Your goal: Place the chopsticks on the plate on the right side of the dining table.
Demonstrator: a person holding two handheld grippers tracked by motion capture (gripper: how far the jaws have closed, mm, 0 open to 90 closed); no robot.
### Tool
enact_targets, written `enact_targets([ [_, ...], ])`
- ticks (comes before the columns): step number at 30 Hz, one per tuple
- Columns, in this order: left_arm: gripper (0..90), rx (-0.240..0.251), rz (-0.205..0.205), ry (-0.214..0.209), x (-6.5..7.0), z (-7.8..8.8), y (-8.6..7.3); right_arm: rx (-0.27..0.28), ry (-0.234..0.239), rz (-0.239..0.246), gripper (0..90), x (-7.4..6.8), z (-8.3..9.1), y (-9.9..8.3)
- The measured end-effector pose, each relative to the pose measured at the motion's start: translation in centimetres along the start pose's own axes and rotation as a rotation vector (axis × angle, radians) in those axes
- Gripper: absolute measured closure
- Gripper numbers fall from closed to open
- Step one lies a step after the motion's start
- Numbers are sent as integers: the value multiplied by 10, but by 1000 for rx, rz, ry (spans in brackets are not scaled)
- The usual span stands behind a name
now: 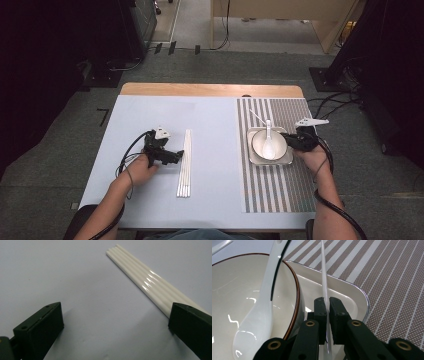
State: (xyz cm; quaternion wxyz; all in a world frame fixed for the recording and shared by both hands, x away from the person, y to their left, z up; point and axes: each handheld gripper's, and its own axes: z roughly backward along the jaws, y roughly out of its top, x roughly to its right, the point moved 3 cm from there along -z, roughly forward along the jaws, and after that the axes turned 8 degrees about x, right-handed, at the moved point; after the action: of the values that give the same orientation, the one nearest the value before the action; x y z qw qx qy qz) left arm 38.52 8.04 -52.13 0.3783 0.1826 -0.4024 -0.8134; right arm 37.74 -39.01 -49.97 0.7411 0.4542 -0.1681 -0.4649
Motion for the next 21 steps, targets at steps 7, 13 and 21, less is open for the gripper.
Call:
enact_targets([
  [7,0,0,0,0,0,0,0,-1,4,-2,849,0,0,0],
  [13,0,0,0,0,0,0,0,-3,5,-6,842,0,1,0],
  [21,0,0,0,0,0,0,0,5,6,-26,811,1,3,1],
])
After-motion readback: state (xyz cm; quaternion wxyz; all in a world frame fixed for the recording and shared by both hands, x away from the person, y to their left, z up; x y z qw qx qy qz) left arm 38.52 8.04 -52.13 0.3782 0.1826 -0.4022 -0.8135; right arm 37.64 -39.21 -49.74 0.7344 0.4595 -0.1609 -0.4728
